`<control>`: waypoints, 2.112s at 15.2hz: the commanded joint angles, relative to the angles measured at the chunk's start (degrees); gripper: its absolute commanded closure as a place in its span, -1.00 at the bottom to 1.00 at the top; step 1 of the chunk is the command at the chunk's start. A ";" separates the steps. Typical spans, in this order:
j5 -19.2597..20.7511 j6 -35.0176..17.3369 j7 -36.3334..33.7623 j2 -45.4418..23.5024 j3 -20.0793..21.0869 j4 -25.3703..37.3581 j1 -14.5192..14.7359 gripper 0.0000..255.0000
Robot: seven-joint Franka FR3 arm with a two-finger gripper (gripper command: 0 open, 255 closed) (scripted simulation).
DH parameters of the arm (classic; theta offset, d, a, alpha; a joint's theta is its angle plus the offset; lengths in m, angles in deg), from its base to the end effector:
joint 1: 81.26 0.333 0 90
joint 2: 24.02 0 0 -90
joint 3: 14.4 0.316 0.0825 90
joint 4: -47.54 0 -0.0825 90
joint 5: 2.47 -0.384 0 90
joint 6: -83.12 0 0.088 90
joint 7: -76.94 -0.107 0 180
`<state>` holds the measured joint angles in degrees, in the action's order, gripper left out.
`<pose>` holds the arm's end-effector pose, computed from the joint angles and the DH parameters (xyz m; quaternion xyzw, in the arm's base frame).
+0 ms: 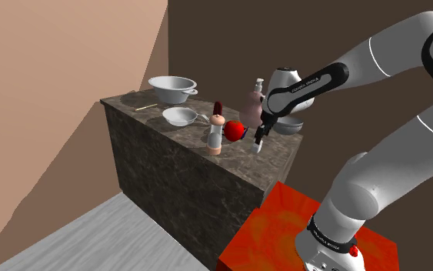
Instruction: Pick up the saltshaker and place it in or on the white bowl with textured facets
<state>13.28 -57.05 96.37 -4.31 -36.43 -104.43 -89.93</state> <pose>0.3580 -0.2066 0.3574 0.9975 0.0085 0.0446 0.0541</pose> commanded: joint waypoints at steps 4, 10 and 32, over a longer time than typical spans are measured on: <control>-0.17 -3.78 0.31 -2.79 -0.77 -0.95 0.14 -1.00; -0.18 -3.77 0.32 -2.79 -0.77 -0.94 0.14 -1.00; -0.36 7.64 0.41 4.23 1.01 3.54 -0.08 1.00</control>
<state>13.00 -50.50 96.80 -0.62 -35.63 -101.42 -90.04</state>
